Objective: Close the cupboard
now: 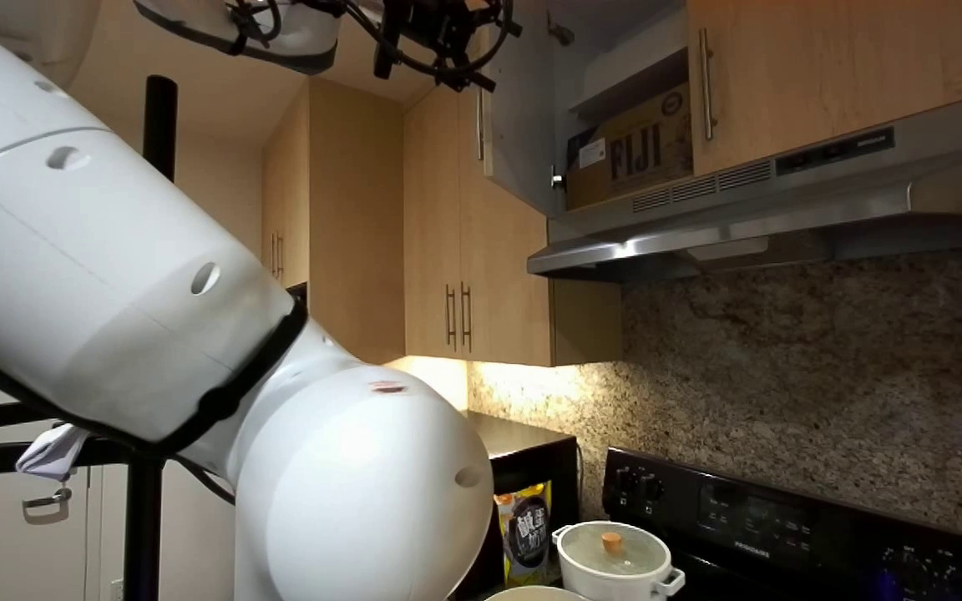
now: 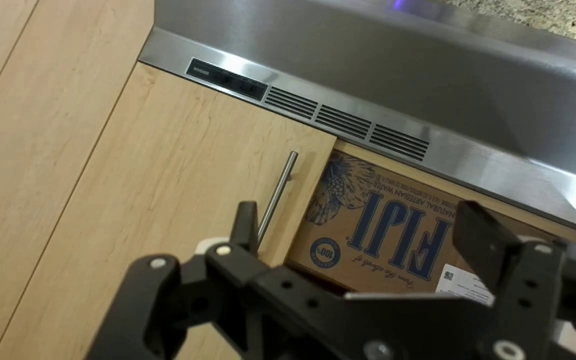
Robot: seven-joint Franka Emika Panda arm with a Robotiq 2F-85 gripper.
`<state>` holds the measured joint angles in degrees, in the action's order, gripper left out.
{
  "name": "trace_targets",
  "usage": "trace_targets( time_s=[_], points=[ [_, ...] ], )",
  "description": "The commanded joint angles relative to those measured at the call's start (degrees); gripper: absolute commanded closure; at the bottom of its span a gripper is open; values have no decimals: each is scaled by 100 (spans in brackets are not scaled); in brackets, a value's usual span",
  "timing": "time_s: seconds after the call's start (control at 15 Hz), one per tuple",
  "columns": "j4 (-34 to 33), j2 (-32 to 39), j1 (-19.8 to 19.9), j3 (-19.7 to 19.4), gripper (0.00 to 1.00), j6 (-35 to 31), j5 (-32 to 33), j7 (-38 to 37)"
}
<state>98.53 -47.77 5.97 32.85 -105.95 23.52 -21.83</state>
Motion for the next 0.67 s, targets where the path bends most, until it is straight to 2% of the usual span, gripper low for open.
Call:
trace_targets(
  time_s=[0.0,0.6],
  points=[
    [-324,133,284,287,0,131,227,44],
    [-1296,665,777,1073,0,208,456,542]
  ],
)
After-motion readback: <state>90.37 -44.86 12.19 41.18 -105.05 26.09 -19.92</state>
